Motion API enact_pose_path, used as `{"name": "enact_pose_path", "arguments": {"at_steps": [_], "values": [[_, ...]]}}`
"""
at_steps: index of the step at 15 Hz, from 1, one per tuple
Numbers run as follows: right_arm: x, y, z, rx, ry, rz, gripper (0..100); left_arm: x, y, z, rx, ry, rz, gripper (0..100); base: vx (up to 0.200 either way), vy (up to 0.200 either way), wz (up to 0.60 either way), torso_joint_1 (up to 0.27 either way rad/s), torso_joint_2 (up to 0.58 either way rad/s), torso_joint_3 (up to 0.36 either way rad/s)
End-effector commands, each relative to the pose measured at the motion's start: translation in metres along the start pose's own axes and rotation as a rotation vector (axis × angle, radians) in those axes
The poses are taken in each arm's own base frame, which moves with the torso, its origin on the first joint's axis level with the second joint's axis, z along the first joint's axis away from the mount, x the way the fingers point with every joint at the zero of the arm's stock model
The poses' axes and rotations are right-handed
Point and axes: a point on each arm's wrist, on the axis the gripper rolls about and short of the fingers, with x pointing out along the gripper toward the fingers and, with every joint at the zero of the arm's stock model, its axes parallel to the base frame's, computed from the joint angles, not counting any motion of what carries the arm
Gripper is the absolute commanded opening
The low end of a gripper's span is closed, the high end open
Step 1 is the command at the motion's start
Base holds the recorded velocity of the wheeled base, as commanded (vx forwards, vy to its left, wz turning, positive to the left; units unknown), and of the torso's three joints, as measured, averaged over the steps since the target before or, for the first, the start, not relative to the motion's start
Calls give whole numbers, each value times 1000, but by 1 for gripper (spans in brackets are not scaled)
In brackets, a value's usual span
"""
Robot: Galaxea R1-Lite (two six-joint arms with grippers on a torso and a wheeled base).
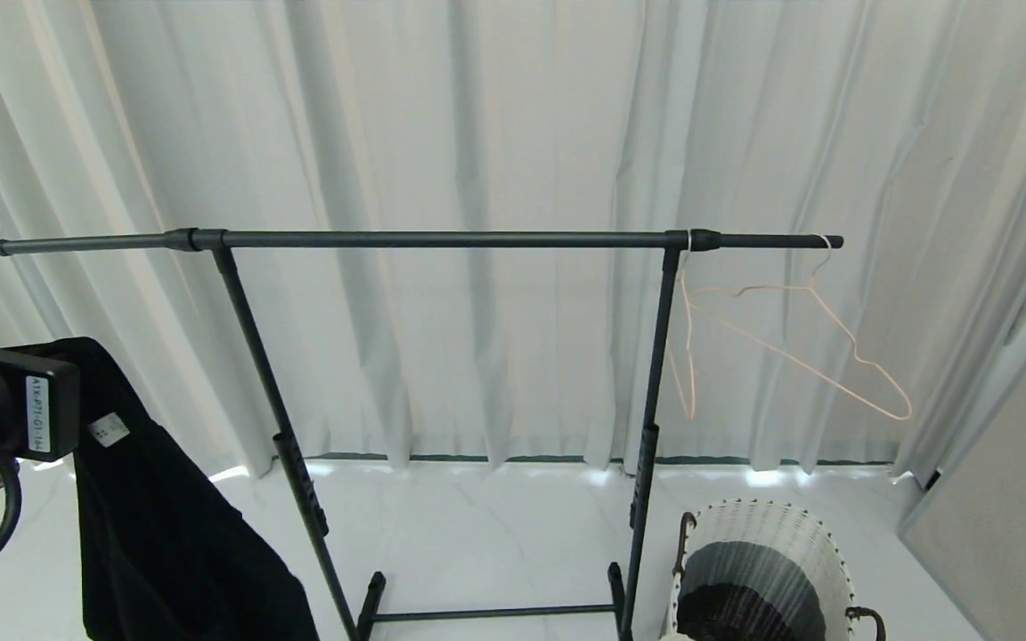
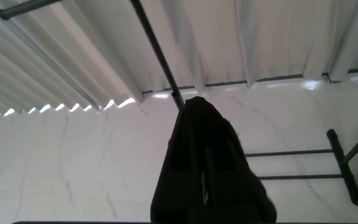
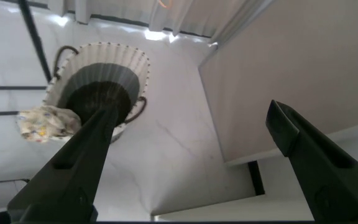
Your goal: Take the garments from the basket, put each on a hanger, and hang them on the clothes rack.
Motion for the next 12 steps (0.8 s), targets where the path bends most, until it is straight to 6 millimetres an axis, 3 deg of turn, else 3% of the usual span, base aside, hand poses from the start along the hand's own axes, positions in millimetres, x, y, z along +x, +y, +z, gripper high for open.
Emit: {"name": "enact_pose_path", "arguments": {"at_steps": [1,3,12], "values": [[0,0,0,-7,2,2,100,1,0,-1,2,6,-1,0,0,-200,0,-2,-7,-2],[3,2,2,-10,5,4,100,2,-1,0,0,7,-1,0,0,-200,0,2,0,2],[30,18,25,2,-45,121,100,5,3,-1,-7,22,19,0,200,0,0,1,0,2]]}}
